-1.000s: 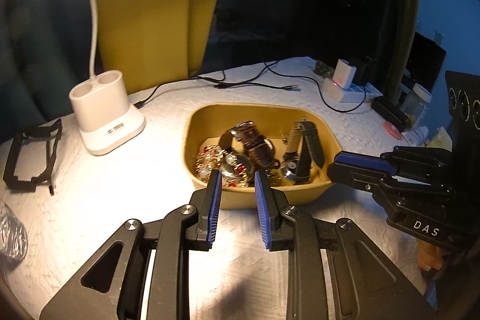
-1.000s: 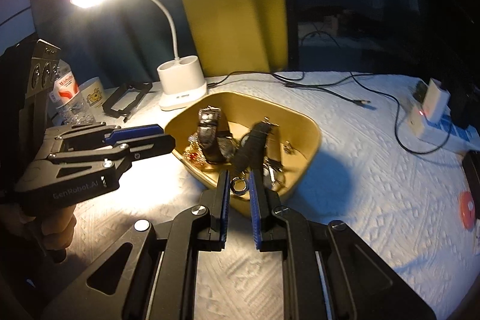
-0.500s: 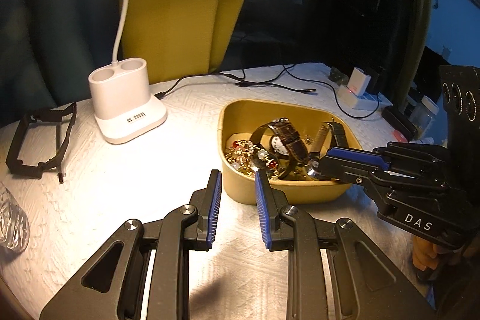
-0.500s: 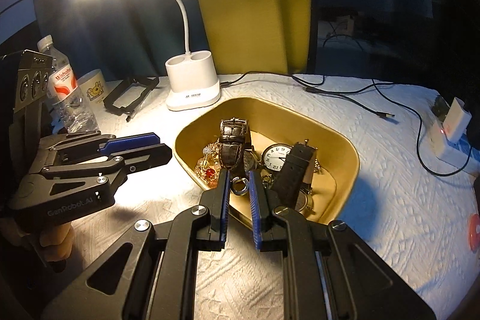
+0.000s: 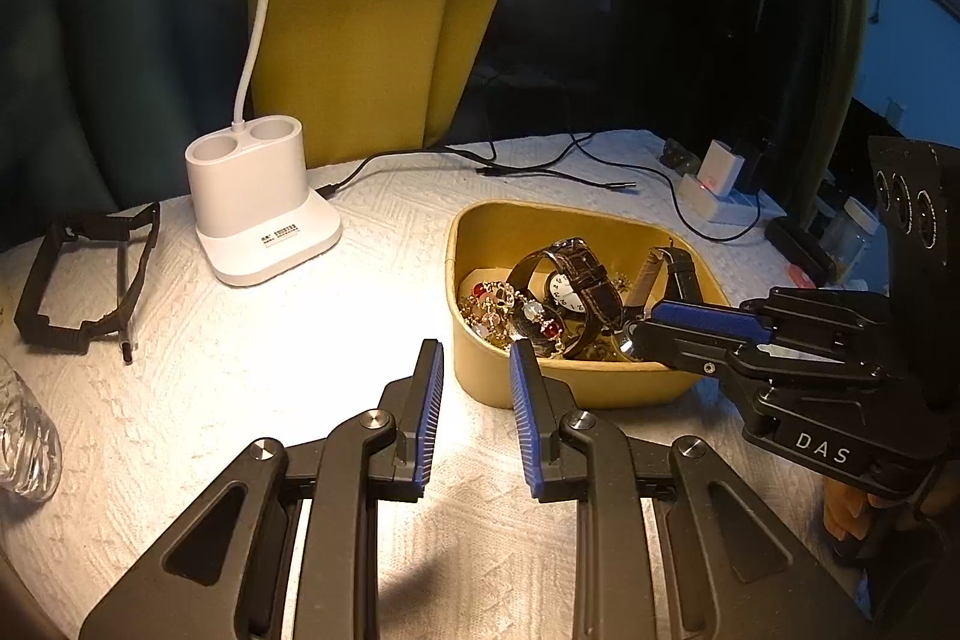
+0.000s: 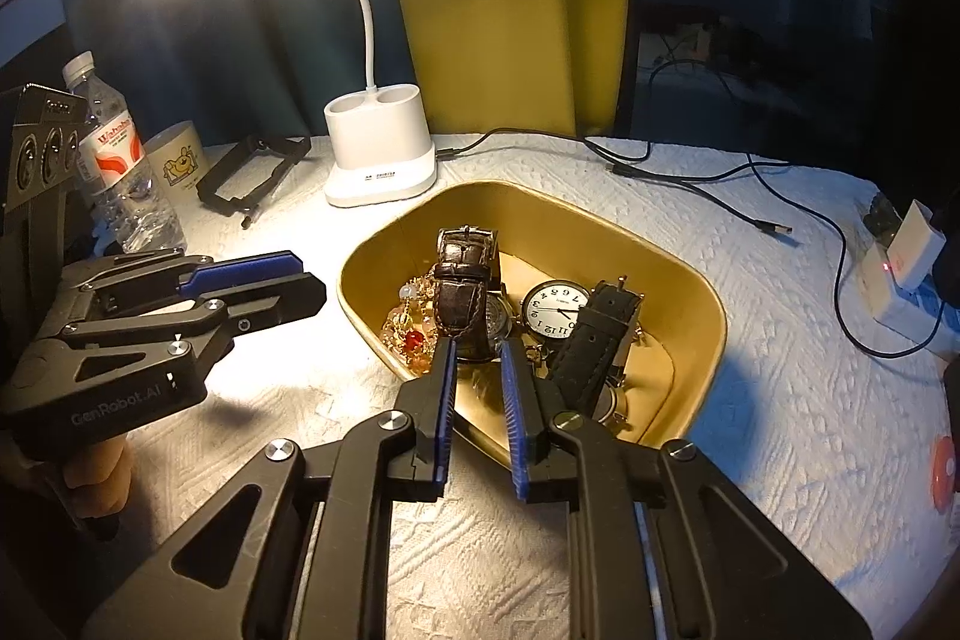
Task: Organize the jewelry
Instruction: 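Lower the silver ring into the tray and open the right gripper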
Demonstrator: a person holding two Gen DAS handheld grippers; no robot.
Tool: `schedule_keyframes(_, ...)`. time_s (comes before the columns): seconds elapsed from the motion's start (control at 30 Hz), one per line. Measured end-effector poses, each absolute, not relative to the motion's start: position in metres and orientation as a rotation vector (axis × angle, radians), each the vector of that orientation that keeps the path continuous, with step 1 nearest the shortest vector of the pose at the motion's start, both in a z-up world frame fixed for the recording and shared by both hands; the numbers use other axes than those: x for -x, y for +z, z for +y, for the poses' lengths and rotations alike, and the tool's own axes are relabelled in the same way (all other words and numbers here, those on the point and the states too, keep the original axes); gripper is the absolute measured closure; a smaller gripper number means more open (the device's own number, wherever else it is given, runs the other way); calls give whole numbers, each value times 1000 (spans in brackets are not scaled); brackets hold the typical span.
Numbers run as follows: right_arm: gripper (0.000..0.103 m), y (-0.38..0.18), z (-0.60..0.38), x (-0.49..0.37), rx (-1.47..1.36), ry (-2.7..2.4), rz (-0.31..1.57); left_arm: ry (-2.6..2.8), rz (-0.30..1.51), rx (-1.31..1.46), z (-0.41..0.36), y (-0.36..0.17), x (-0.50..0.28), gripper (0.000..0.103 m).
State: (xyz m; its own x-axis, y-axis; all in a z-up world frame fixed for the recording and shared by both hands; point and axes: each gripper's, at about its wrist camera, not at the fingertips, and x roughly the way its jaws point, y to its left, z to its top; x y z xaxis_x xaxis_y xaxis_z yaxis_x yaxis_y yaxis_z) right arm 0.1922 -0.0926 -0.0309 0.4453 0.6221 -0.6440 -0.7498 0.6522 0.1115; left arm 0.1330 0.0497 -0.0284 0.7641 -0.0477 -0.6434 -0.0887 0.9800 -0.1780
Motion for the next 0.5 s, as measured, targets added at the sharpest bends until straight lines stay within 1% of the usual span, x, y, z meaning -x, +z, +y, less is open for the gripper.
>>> schedule_keyframes(0.5,85,-24,-114,-168,196,844,688,28,677,167,34,-11,-109,78)
